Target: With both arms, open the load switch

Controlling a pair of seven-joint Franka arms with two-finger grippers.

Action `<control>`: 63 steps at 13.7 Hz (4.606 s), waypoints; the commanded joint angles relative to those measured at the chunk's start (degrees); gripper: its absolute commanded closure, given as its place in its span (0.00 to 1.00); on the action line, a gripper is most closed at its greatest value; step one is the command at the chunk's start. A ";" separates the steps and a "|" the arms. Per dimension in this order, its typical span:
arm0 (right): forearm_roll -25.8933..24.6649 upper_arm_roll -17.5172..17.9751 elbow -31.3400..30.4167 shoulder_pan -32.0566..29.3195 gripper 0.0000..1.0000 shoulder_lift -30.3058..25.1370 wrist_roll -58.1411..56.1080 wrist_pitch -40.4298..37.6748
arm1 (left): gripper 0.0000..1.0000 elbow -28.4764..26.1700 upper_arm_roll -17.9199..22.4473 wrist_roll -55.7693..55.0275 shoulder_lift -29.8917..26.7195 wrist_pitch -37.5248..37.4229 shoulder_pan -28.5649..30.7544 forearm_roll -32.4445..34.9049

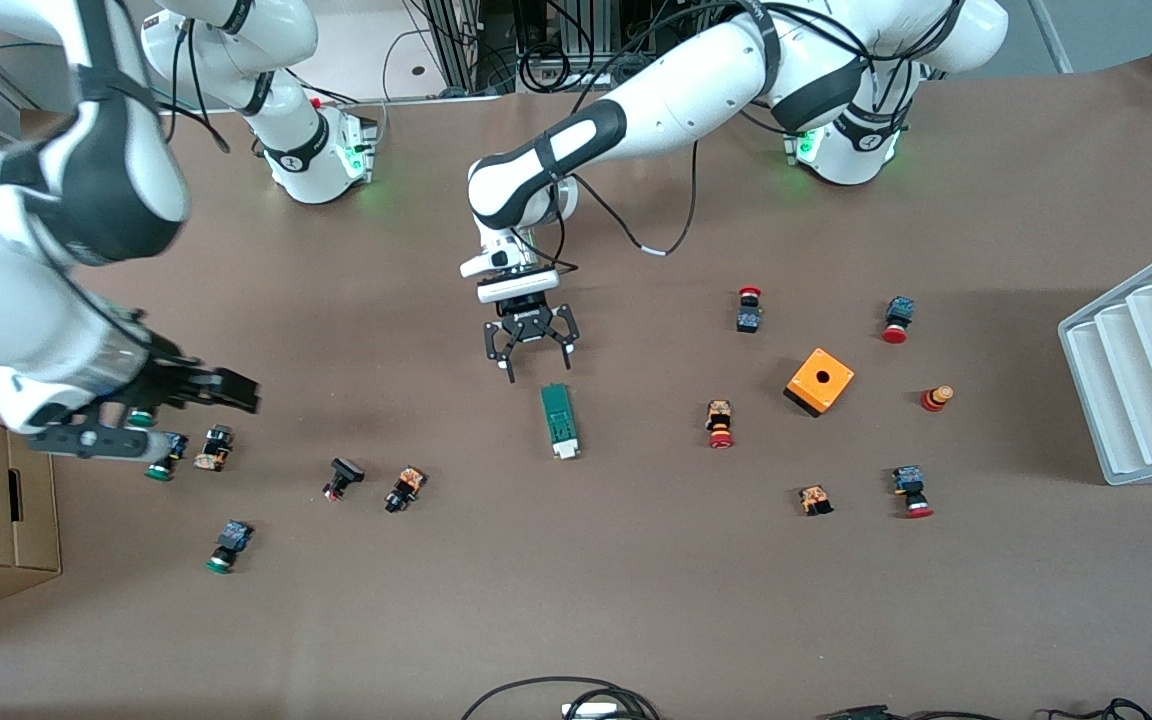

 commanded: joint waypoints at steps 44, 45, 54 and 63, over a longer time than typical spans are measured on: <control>15.01 -3.94 34.52 26.63 0.38 47.41 92.38 17.36 | 0.36 7.52 1.76 -5.26 11.67 -6.00 -3.43 8.63; 15.01 -3.94 34.87 26.63 0.38 47.85 92.46 17.28 | 0.39 7.34 1.76 -5.35 11.76 -6.00 -3.43 8.63; 15.28 -4.12 34.96 26.63 0.46 48.03 93.17 15.35 | 0.55 7.34 1.76 -5.53 11.76 -5.82 -3.34 8.63; 16.60 -3.94 34.87 26.54 0.50 47.94 93.34 13.59 | 0.53 7.17 1.76 -5.27 11.85 -5.74 -3.43 8.63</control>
